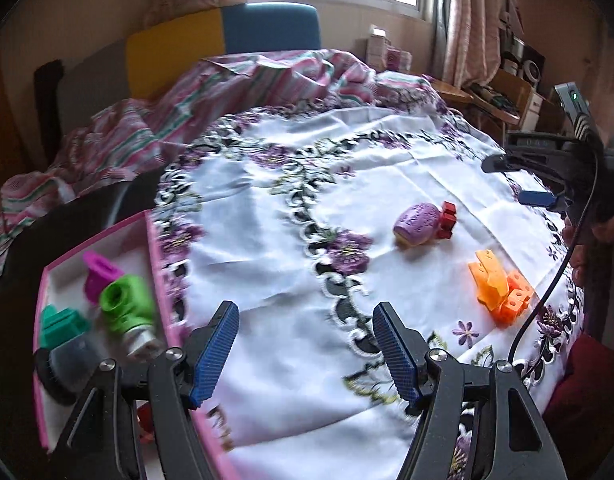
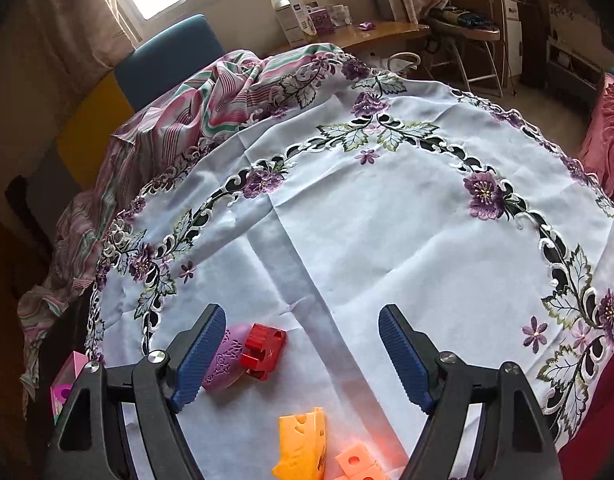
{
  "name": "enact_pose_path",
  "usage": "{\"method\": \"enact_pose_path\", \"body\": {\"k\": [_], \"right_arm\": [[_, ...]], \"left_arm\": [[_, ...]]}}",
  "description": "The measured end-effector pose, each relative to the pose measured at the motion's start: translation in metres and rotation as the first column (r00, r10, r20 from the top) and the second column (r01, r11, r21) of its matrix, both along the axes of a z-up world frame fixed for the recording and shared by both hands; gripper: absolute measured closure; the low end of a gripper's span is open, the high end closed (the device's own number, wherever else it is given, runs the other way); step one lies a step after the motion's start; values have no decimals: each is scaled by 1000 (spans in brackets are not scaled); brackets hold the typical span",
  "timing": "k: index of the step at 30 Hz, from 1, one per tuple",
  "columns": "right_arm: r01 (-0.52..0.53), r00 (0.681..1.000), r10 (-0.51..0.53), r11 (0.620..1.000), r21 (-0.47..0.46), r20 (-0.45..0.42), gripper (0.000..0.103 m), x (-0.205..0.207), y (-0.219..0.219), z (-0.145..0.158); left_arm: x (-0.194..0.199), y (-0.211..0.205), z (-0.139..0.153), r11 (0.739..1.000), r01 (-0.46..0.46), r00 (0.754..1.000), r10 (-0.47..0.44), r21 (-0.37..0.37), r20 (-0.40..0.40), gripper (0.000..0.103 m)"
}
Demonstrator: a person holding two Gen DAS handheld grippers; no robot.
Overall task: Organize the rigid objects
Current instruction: 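Move both tools back toward the purple egg and orange blocks, then grasp the purple egg with the left gripper and lift it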
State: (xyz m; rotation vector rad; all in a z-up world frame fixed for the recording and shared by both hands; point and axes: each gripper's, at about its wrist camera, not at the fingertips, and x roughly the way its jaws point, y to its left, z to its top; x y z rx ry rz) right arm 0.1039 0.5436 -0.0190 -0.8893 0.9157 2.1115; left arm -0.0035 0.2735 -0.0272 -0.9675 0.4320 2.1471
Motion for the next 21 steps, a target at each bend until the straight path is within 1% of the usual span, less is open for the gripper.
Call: {"method": "enact_pose_path", "body": {"k": [4,8,11,13,16,19,21], "right_arm": [[4,1000,-4,1000,-31,-8,23,2,3,-3],[3,1000,-5,998,-64,-27,23,2,7,-5],[-8,999,5,997,-74,-37,23,1,6,-5],[-17,999,14,997,-79,-41,23,-1,6,-5],[-26,998,21,995,-93,-54,23,-2,6,-5],[-28,998,22,994,-107,-65,23,-1,7,-7],[-29,997,21,993,-114,-68,23,-2,8,-7]], "left_arm": [[-3,36,-11,997,76,996,-76,-6,37,33],[-5,74,-15,987,159,987,-159,-12,22,33],[-6,103,-15,971,237,972,-237,-16,-1,33],[-10,120,-20,960,280,960,-280,-27,8,33],[-17,144,-29,949,310,951,-309,-56,20,33],[-20,163,-37,936,341,940,-341,-91,14,33],[-20,172,-41,925,366,930,-367,-99,13,33]]}}
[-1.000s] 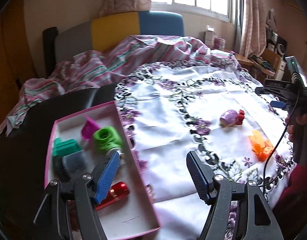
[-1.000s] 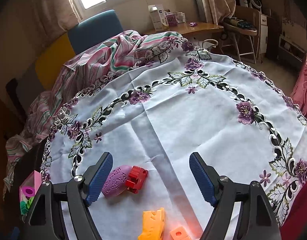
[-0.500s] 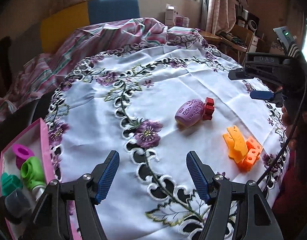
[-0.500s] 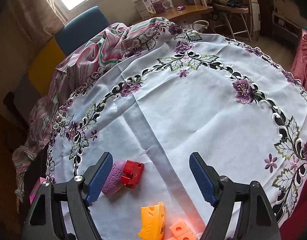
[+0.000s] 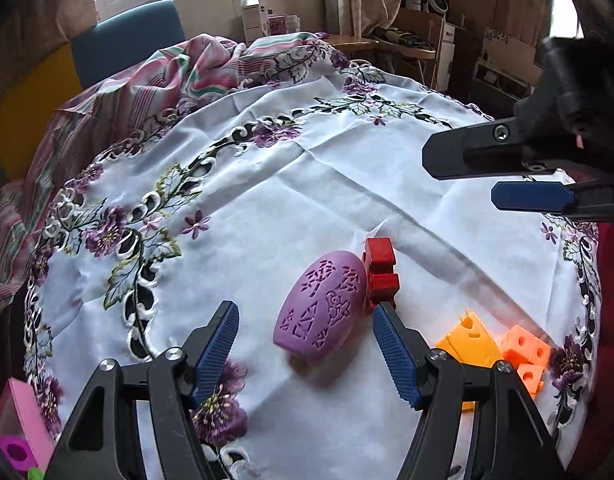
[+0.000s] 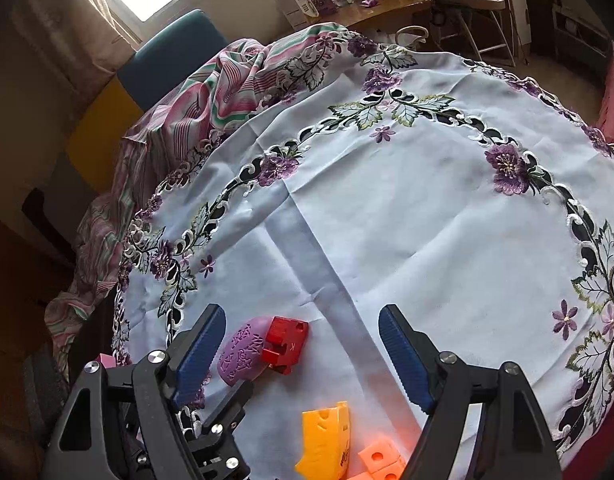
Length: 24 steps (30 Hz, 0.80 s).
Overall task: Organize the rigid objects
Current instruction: 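Grasp the purple egg with the left gripper and lift it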
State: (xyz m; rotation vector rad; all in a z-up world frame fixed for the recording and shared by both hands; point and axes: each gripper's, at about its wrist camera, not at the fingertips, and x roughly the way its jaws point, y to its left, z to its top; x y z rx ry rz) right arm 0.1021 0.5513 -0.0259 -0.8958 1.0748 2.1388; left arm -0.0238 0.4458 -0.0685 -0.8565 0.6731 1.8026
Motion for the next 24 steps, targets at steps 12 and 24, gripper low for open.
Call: {"method": "enact_pose_path", "body": {"k": [12,24], "right_arm": [[27,1000,-27,1000,-1,-1,30,4,5,-1],[39,999,-39,999,-21,8,44,7,8,-6]], "left_arm": [[-6,6,-25,1000,-18,995,20,-22,94,59],[11,-92,-22,974,-225,968,224,-8,114,59]]}}
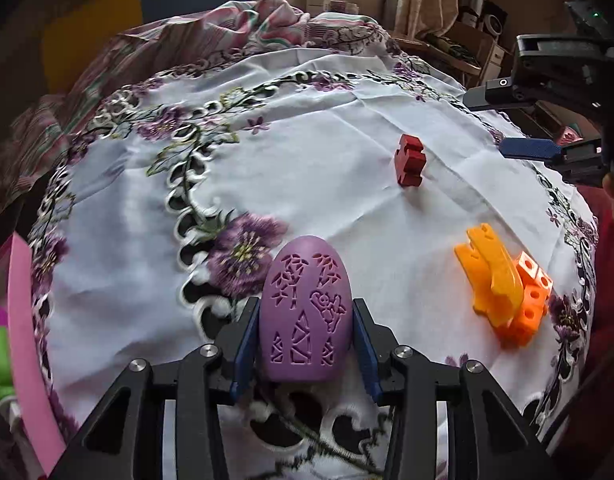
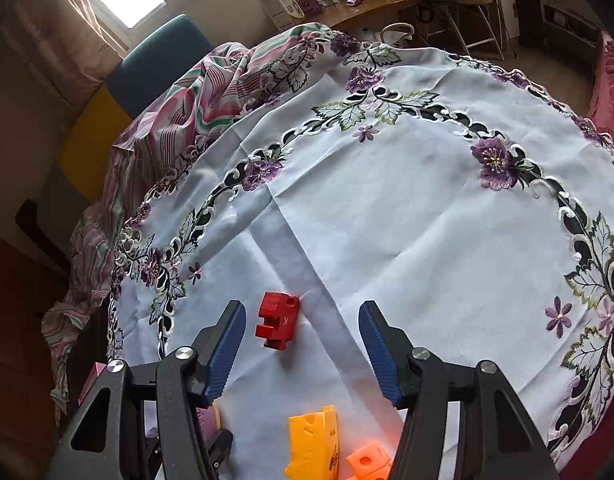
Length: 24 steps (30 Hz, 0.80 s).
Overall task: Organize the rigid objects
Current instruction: 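Grasp the purple egg with the left gripper and lift it, then grasp the orange cube cluster with the right gripper while the left gripper carries the purple egg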
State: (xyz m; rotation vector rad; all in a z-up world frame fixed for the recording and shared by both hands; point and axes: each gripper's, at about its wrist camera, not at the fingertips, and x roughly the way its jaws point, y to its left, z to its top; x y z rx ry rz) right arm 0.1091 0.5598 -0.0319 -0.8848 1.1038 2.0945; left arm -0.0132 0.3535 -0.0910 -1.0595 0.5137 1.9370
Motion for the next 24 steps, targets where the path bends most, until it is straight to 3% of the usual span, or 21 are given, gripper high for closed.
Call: {"method": "enact_pose_path", "body": {"k": [7,11,14,16,19,20,22,24], "right_arm": [[-19,1000,19,999,-30,3,51,-2,-1,-5],[-95,994,102,987,-127,46,52,-12,-9,-22],[-179,978,191,974,-139,81,52,-16,-20,-21],[-269,942,286,956,-118,174,52,-19,-34,-17],[-392,866,404,914,-103,293,38,-16,-52,-13],[-433,836,441,896,-103,326,28,-15,-58,-13],[-510,770,512,853,-114,380,21,-15,-68,-14],[-569,700,556,814,-121,449,21,-18,-79,-19]], "left_arm": [[7,-30,-4,996,-48,999,49,78,-10,59],[10,-29,-5,996,-41,999,43,73,-27,59],[10,-30,-5,996,-36,999,39,77,-32,59],[9,-31,-5,996,-37,999,40,83,-27,59],[8,-33,-6,995,-39,999,40,93,-14,59],[7,-33,-6,995,-39,999,41,95,-10,59],[6,-33,-5,995,-42,999,42,95,-2,59],[5,-35,-3,994,-52,999,51,95,13,59]]}}
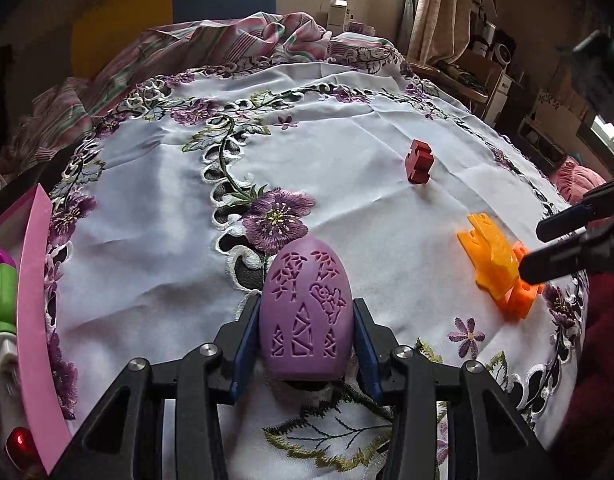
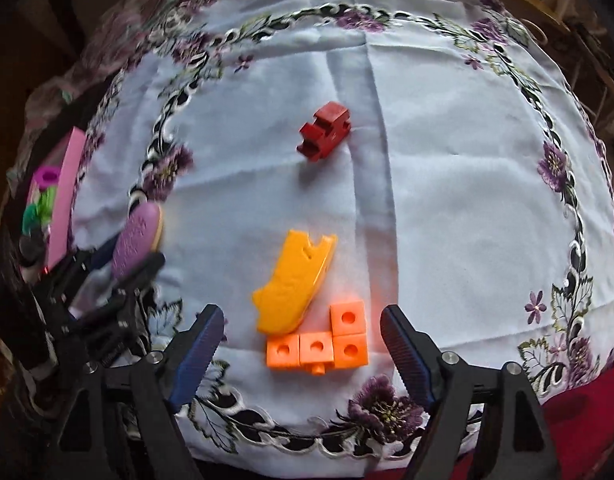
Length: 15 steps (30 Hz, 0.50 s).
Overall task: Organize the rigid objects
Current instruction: 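Grasp the orange cube cluster with the right gripper while the left gripper carries the purple egg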
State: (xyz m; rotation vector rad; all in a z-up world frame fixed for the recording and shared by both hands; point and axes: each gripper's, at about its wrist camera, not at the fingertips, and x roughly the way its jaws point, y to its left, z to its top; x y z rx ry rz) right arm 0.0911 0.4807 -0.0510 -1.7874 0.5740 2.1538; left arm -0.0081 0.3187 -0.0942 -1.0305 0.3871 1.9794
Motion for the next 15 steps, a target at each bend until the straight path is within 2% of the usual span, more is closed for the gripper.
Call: {"method": "enact_pose_path", "body": {"k": [6,7,8,10,15], "right_arm": [[-147,980,136,987,66,143,21,-12,-22,-23],[-159,977,146,984,75,159,25,-13,-24,-26],[-169,973,152,982,86,174,41,-14,-26,-28],[-189,966,165,976,108,202,42,-14,-29,-32],[-190,973,162,965,179,164,42,-8,-35,-16]], "left_arm": [[6,-13,8,1000,-14,1000,14,4,23,59],[7,-16,9,1000,-15,999,15,6,28,59],[9,-18,10,1000,-17,999,17,7,30,59],[13,-25,13,1000,-20,999,19,12,27,59],[22,-47,27,999,-27,999,26,41,23,59]]}}
